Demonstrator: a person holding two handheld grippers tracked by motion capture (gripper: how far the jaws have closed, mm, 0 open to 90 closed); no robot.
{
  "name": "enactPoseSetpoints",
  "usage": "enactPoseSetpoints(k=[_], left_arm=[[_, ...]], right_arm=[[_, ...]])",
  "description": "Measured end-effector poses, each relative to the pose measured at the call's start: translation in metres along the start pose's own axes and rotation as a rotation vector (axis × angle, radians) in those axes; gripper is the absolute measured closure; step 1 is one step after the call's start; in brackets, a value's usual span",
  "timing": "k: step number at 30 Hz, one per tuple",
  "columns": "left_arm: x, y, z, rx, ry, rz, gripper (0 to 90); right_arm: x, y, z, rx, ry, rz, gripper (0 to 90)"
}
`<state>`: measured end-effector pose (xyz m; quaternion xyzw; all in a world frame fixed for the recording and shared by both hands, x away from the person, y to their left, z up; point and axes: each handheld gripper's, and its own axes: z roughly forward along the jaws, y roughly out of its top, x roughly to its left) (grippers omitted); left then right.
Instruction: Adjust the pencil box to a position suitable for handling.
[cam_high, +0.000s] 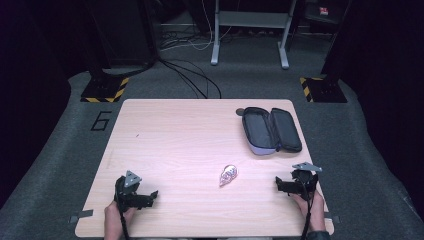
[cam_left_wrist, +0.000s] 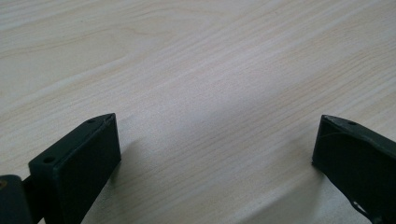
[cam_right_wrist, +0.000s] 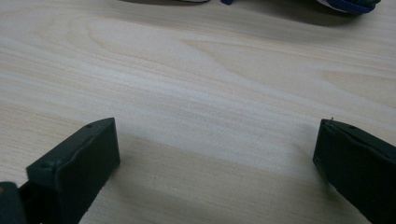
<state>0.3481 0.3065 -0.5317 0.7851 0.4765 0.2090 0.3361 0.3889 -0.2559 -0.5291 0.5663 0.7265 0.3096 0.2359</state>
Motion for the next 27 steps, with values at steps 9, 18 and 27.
enactPoseSetpoints(k=[9,18,27], left_arm=[[0.0,0.0,0.0,0.001,-0.001,0.002,0.6],[-0.004,-0.001,-0.001,0.004,0.036,-0.029,0.4],[-0.016,0.013,0.003,-0.002,0.036,-0.02,0.0]], right_arm=[[-0.003,0.0,0.0,0.003,0.018,-0.022,0.0],[-0.003,0.0,0.0,0.0,0.021,-0.029,0.0],[-0.003,0.0,0.0,-0.006,0.02,-0.033,0.0]])
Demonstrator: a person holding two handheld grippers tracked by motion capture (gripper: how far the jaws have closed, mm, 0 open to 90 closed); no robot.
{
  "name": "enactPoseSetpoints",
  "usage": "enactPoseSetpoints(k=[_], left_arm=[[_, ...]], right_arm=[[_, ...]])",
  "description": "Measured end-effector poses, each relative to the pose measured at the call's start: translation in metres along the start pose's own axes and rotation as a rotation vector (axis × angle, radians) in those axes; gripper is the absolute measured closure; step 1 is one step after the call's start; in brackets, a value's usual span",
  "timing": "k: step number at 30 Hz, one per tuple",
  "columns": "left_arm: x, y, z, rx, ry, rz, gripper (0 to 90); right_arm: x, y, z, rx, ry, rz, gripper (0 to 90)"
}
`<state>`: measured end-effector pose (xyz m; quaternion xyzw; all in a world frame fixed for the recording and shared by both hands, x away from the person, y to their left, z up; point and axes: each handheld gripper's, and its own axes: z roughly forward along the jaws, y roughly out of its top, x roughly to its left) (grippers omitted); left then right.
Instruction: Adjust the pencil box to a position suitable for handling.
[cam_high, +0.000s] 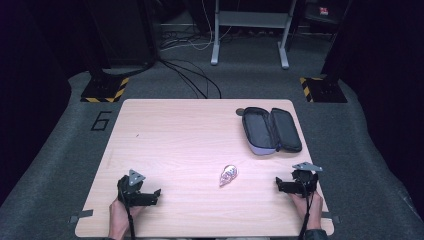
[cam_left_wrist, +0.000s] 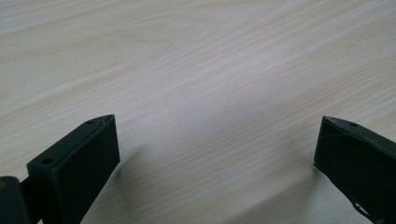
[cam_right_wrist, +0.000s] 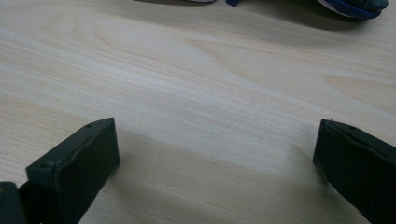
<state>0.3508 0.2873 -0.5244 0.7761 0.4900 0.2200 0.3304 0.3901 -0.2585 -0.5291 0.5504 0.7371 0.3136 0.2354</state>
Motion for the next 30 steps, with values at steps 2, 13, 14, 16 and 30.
enactPoseSetpoints(k=[2,13,14,16,30], left_arm=[[-0.005,0.007,0.0,-0.007,-0.016,0.012,0.0],[-0.031,0.043,0.008,-0.045,-0.103,0.081,0.0],[-0.035,0.046,0.009,-0.046,-0.109,0.091,0.0],[-0.04,0.052,0.012,-0.042,-0.122,0.104,0.0],[-0.072,0.075,0.03,-0.039,-0.175,0.161,0.2]], right_arm=[[0.0,0.0,0.0,0.007,0.003,0.0,0.0],[0.0,0.0,0.0,0.006,0.002,0.002,0.0],[0.0,0.0,0.0,0.005,0.003,0.002,0.0],[0.0,0.0,0.0,0.005,0.003,0.002,0.0],[-0.001,0.0,0.0,0.006,0.004,0.001,0.0]])
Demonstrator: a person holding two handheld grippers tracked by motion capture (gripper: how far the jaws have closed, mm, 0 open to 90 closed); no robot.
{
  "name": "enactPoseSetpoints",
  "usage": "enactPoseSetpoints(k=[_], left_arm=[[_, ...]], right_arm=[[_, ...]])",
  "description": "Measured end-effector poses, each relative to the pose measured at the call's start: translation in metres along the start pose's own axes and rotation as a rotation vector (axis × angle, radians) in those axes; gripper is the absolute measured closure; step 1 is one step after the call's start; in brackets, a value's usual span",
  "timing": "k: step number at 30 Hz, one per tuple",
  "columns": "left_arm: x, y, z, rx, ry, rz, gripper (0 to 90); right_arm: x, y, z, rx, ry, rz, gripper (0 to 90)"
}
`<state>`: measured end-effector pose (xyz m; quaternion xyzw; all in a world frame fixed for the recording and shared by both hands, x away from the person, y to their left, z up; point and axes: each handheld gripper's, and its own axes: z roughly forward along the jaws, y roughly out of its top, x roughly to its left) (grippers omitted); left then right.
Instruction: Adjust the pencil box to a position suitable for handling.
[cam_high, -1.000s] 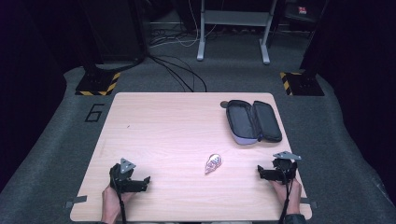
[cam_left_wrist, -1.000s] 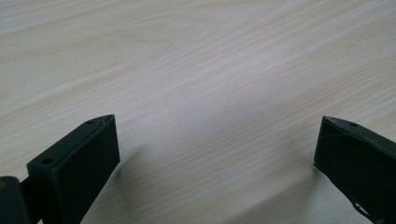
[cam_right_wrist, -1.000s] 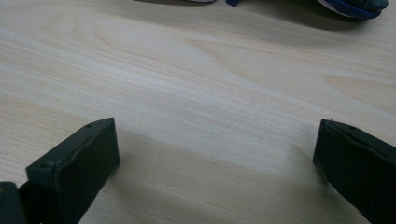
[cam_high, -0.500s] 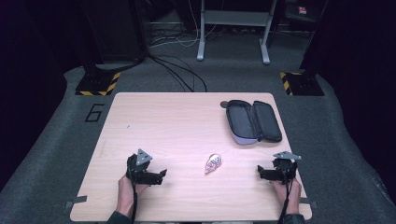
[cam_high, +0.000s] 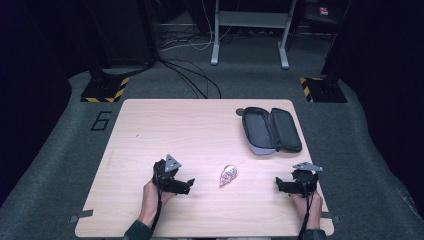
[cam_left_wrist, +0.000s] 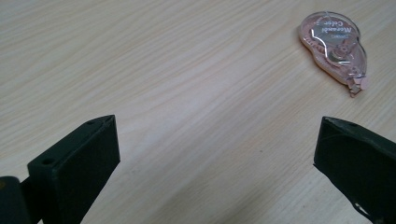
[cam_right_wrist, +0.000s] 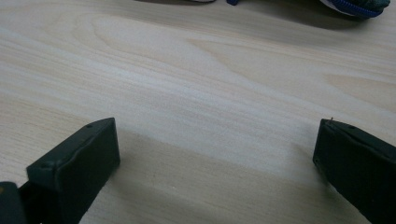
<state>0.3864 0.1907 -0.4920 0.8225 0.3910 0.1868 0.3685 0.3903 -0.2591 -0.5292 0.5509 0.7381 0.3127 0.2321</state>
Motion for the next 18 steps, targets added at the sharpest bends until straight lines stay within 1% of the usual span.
enactPoseSetpoints(k=[5,6,7,10,13,14,16,17,18], left_arm=[[-0.006,0.007,0.009,-0.002,-0.012,0.009,0.2],[-0.007,0.009,0.01,-0.005,-0.02,0.004,0.2],[-0.008,0.01,0.012,-0.005,-0.021,0.01,0.2],[-0.011,0.015,0.018,-0.004,-0.043,0.008,0.2],[-0.016,0.02,0.023,-0.002,-0.062,0.023,0.4],[-0.019,0.022,0.025,-0.002,-0.065,0.023,0.6],[-0.023,0.026,0.029,0.002,-0.075,0.034,0.6],[-0.025,0.028,0.031,0.003,-0.074,0.04,0.5],[-0.027,0.03,0.032,0.005,-0.083,0.041,0.5]], right_arm=[[0.0,0.0,0.0,0.0,0.0,0.0,0.0],[0.0,0.0,0.0,0.0,0.0,0.0,0.0],[0.0,0.0,0.0,0.0,0.0,0.0,0.0],[0.0,0.0,0.0,0.0,0.0,0.0,0.0],[0.0,0.0,0.0,0.0,0.0,0.0,0.0],[0.0,0.0,0.0,0.0,0.0,0.0,0.1],[0.0,0.0,0.0,0.0,0.0,0.0,0.0],[0.0,0.0,0.0,0.0,0.0,0.0,0.0],[0.0,0.0,0.0,0.0,0.0,0.0,0.1]])
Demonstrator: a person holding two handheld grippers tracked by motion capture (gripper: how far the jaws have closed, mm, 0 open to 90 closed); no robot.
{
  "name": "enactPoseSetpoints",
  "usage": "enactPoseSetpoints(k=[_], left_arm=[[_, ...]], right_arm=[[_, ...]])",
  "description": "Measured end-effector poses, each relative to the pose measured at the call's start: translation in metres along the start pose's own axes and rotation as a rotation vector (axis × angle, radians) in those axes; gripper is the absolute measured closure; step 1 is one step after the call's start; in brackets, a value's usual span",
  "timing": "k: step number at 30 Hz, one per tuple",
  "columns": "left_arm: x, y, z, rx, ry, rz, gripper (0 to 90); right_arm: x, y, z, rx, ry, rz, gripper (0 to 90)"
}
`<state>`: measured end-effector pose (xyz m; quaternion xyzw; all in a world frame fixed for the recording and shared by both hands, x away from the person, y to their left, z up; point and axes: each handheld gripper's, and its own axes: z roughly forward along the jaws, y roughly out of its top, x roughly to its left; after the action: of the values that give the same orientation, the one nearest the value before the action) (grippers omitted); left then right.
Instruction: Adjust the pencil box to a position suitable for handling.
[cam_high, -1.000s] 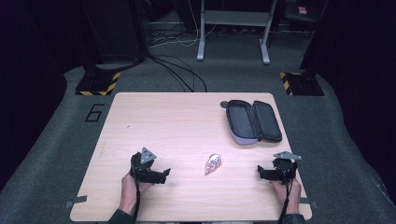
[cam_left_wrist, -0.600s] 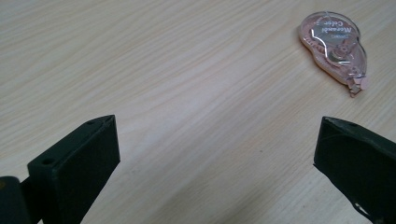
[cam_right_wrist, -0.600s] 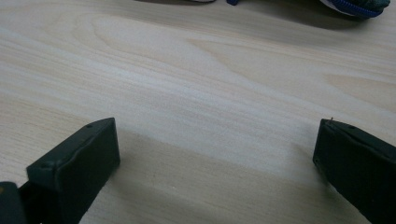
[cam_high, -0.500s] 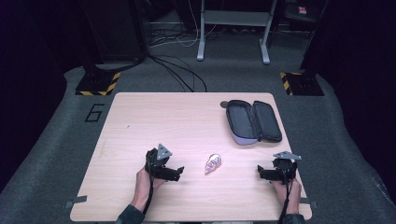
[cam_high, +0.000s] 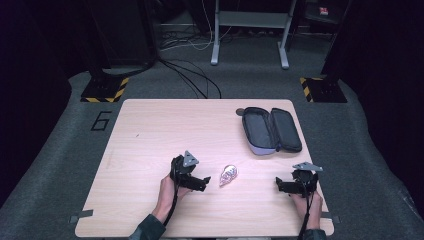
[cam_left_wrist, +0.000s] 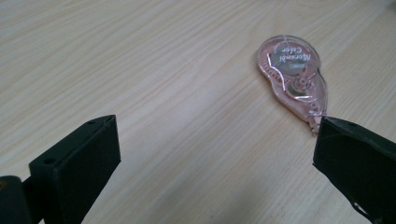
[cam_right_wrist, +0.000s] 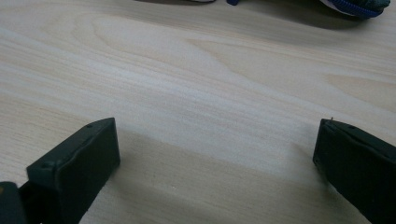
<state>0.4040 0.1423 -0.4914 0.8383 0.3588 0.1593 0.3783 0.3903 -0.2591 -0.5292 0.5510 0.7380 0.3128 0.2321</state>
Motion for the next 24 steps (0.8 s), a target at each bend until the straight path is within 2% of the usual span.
enactPoseSetpoints(k=[3,16,20,24], left_arm=[[-0.006,0.005,0.007,-0.007,-0.01,0.008,0.5],[-0.031,0.023,0.038,0.027,-0.064,0.062,2.3],[-0.037,0.027,0.046,0.035,-0.092,0.06,10.0],[-0.044,0.029,0.054,0.042,-0.094,0.069,15.0]], right_arm=[[0.0,0.0,0.0,0.0,0.0,0.0,0.1],[0.0,0.0,0.0,0.0,0.0,0.0,0.0],[0.0,0.0,0.0,0.0,0.0,0.0,0.1],[0.0,0.0,0.0,0.0,0.0,-0.001,0.1]])
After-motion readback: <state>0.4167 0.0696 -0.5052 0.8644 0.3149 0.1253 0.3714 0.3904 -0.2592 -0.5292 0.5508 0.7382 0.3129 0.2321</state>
